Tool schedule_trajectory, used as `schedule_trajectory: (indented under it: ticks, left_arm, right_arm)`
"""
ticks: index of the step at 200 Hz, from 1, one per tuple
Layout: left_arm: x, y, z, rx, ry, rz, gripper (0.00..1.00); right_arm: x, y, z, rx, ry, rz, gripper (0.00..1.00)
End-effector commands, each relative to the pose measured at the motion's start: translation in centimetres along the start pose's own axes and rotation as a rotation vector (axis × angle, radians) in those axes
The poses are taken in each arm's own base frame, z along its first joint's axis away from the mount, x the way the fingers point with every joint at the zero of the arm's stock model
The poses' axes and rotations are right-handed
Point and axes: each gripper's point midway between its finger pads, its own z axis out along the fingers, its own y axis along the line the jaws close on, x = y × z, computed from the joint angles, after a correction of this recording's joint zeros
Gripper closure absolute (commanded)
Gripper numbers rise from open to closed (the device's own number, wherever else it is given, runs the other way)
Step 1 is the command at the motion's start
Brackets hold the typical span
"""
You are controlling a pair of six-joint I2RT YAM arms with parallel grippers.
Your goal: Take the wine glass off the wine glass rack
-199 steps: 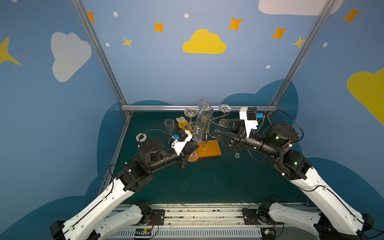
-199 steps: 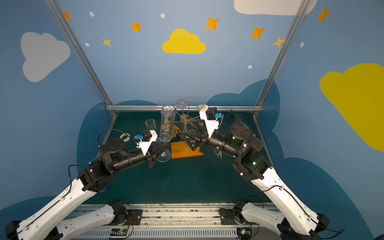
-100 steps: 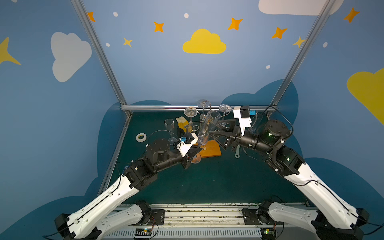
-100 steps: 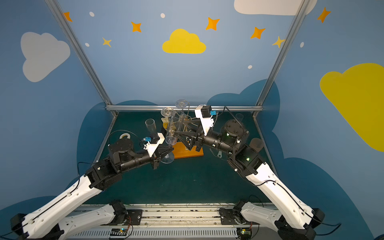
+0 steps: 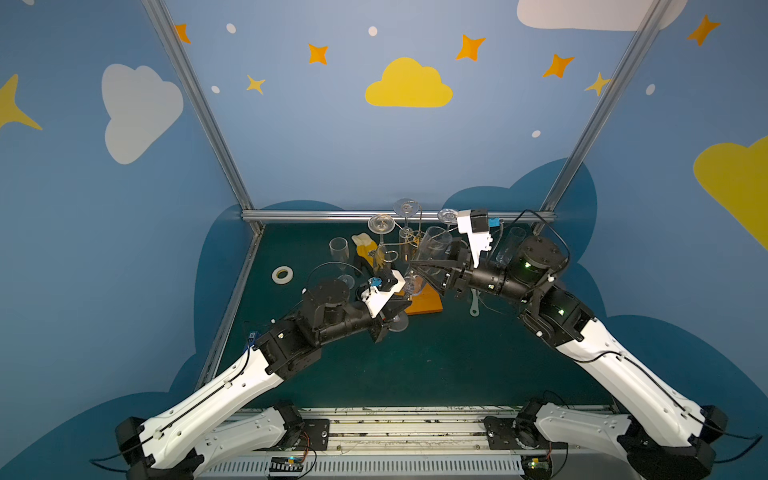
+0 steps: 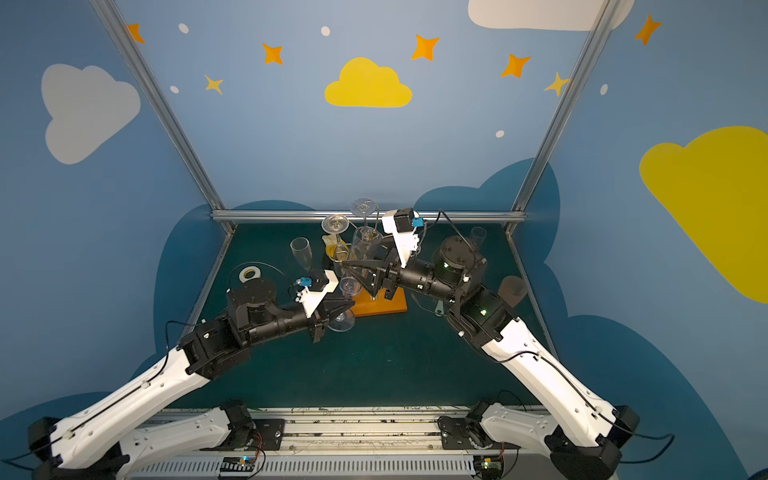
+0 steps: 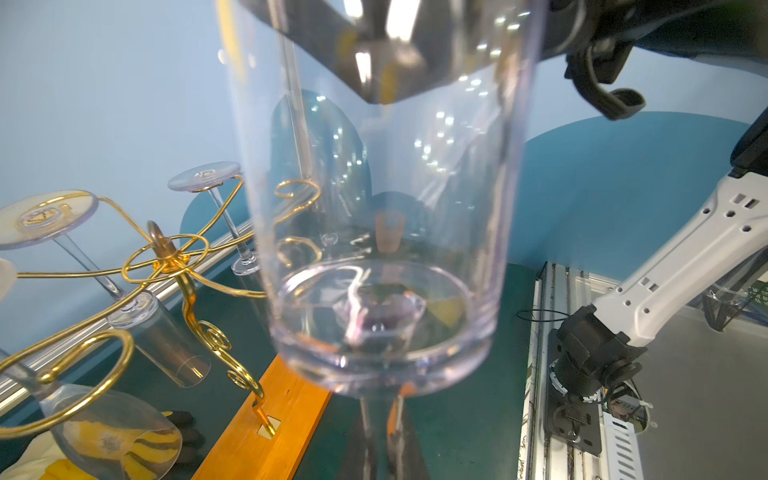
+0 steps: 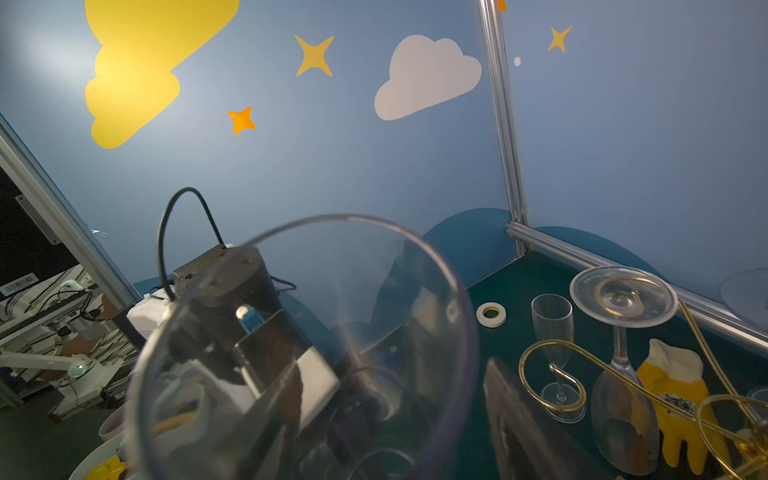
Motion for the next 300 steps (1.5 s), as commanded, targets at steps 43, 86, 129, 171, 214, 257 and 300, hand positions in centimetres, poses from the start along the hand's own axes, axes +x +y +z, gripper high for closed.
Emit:
schedule_trajectory:
  ticks: [43, 86, 129, 171, 214, 257, 300]
  left_arm:
    - [-0.4, -0.7, 0.9, 0.015, -0.012, 0.042, 0.97]
    - [-0.3, -0.8, 0.9, 0.014, -0.011, 0.046, 0.97]
    - [-0.1, -0.7, 0.9, 0.008, -0.004, 0.047, 0.97]
    - [-0.2, -0.6, 0.9, 0.000, -0.011, 0.045, 0.94]
    - [-0.5, -0.4, 0.6, -0.017, -0.037, 0.042, 0.56]
    - [-1.6, 0.0, -1.5, -0.055, -0.097, 0.027, 0.31]
    - [-2.2, 1.5, -4.5, -0.175, -0.190, -0.003, 0.24]
  right_arm:
    - [-0.3, 0.1, -1.1, 0.028, -0.038, -0.021, 0.44]
    - [-0.3, 0.1, -1.2, 0.030, -0.044, -0.025, 0.58]
    - [-0.2, -0.1, -1.2, 0.034, -0.046, -0.040, 0.67]
    - [-0.2, -0.1, -1.3, 0.040, -0.047, -0.049, 0.70]
    - [-0.3, -0.2, -1.8, 0.056, -0.054, -0.064, 0.70]
    - [0.2, -0.6, -3.2, 0.121, -0.029, -0.101, 0.72]
    - [1.8, -2.2, -6.6, 0.276, 0.001, -0.160, 0.72]
